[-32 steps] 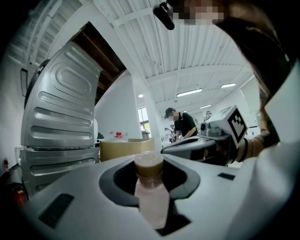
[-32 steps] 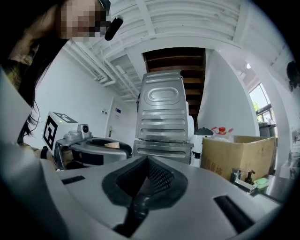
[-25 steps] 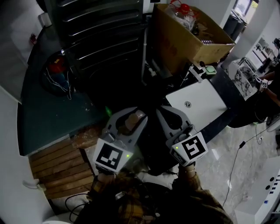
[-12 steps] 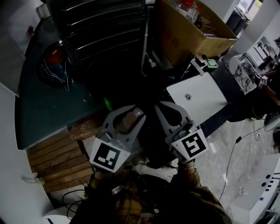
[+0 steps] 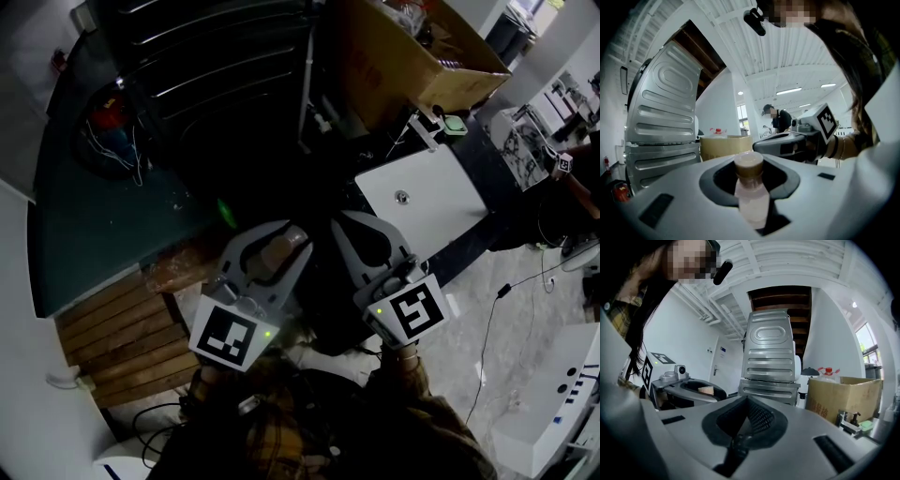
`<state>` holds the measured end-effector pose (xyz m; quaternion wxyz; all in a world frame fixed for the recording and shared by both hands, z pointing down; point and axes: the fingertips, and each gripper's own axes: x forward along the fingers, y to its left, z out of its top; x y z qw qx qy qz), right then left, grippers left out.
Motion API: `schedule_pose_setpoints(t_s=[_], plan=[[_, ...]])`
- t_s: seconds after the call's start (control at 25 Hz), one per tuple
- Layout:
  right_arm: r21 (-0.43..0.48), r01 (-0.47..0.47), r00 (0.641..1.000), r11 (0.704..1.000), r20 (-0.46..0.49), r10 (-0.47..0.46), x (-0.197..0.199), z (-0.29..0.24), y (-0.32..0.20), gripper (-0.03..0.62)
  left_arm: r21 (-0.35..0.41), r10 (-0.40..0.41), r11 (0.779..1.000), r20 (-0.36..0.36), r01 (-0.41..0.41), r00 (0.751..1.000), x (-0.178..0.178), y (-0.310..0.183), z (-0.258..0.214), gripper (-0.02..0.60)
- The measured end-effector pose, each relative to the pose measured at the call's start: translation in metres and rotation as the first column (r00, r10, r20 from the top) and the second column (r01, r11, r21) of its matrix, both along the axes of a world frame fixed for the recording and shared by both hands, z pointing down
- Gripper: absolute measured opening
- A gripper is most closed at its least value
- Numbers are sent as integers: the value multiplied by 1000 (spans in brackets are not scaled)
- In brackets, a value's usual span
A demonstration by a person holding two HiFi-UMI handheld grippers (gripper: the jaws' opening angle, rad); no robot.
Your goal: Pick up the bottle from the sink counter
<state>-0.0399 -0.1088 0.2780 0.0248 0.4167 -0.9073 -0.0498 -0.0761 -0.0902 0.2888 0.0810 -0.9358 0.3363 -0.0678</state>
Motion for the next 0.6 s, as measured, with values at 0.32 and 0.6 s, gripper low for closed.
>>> schedule_pose_setpoints(t_s=[0.32,0.6], plan=[[-2,7,1000,1000,-2,-7,-2,-1,-4,17,-6,12,1000,19,-12,1000,1,-2,3,126],[4,19,1000,1000,-4,-19,-5,-3,-3,16,-3,6,1000,20,-6,1000,-2,-2,2,126]])
